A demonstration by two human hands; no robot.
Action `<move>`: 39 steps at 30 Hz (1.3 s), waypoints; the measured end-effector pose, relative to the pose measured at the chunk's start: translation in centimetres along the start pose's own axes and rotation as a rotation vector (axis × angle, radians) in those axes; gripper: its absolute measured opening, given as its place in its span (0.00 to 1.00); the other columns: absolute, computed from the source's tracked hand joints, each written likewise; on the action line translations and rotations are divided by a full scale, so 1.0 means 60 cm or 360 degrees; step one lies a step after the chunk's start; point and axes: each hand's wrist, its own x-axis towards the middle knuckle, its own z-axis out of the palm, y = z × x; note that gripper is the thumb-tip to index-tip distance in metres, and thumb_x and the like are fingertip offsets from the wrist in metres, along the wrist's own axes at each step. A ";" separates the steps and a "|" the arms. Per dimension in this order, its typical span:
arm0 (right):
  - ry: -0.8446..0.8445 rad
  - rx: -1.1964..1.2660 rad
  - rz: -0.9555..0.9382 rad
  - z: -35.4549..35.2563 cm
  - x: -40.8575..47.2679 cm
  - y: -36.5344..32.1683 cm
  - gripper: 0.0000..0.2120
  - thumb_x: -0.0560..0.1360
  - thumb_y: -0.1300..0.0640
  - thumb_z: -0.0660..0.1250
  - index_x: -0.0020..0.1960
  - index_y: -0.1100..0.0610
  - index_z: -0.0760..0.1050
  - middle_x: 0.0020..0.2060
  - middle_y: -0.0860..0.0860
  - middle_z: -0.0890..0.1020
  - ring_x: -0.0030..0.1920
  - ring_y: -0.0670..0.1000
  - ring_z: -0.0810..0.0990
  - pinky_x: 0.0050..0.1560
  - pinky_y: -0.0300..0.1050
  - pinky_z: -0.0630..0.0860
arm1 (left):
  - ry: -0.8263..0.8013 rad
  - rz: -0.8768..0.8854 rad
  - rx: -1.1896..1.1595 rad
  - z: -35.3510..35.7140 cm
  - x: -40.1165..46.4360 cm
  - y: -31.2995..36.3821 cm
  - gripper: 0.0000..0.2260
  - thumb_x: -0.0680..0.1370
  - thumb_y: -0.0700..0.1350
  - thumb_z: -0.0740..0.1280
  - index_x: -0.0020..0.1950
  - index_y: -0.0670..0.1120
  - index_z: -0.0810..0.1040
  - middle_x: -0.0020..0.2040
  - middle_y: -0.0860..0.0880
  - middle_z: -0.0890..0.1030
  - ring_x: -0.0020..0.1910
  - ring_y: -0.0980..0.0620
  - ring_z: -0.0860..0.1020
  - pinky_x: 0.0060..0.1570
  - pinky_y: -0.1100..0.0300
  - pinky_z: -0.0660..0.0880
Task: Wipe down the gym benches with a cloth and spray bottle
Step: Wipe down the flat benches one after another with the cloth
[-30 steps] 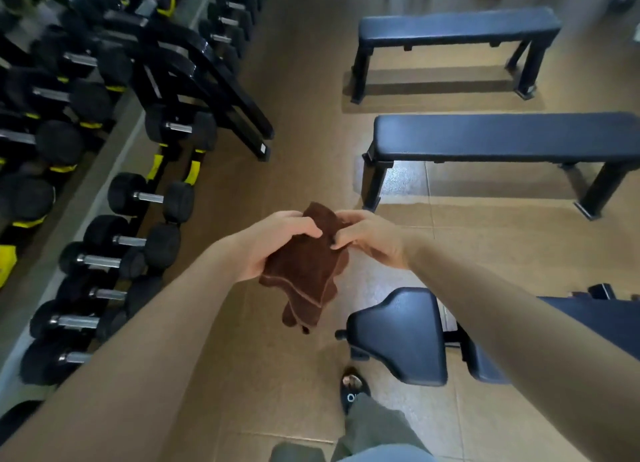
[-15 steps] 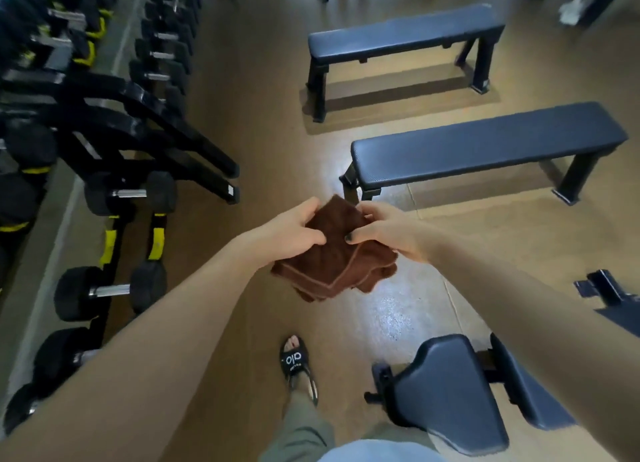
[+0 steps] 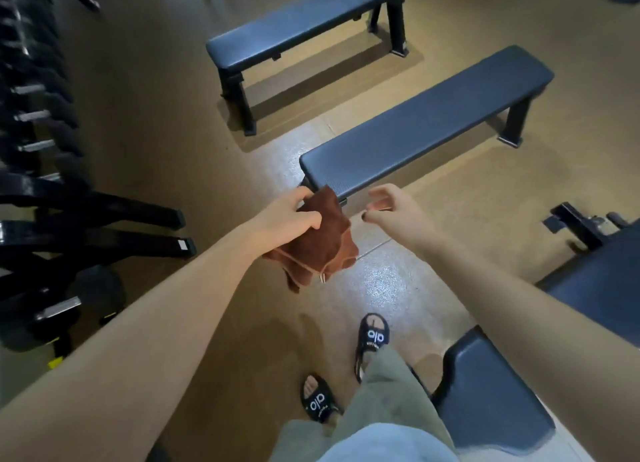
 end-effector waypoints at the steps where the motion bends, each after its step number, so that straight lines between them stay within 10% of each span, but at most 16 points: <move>1: 0.0022 0.0016 0.0006 -0.011 0.022 0.000 0.19 0.75 0.59 0.71 0.66 0.53 0.73 0.55 0.50 0.82 0.57 0.46 0.79 0.49 0.36 0.73 | -0.0014 -0.0003 0.0012 -0.003 0.028 0.009 0.14 0.81 0.45 0.65 0.66 0.55 0.73 0.63 0.50 0.79 0.59 0.48 0.79 0.62 0.51 0.76; 14: -0.0030 -0.0646 -0.0058 -0.106 0.372 0.080 0.28 0.80 0.56 0.63 0.79 0.54 0.64 0.77 0.52 0.69 0.77 0.54 0.67 0.75 0.48 0.63 | -0.0012 -0.0040 -0.0001 0.008 0.397 0.065 0.10 0.81 0.43 0.65 0.59 0.57 0.74 0.54 0.53 0.83 0.50 0.53 0.83 0.43 0.63 0.78; 29: 0.0004 -0.0891 0.0073 -0.088 0.739 0.247 0.27 0.80 0.52 0.63 0.78 0.52 0.65 0.73 0.53 0.73 0.73 0.56 0.71 0.72 0.54 0.69 | -0.0087 -0.0223 0.0116 -0.013 0.822 0.011 0.07 0.80 0.42 0.64 0.57 0.51 0.74 0.51 0.46 0.81 0.53 0.47 0.79 0.59 0.46 0.75; 39: 0.0056 -0.1329 -0.0505 -0.011 1.014 0.468 0.24 0.79 0.48 0.61 0.73 0.53 0.71 0.67 0.51 0.77 0.69 0.57 0.72 0.72 0.55 0.64 | 0.0236 -0.0087 0.0440 0.023 1.109 -0.132 0.07 0.79 0.45 0.67 0.56 0.54 0.78 0.49 0.49 0.83 0.51 0.46 0.82 0.51 0.55 0.76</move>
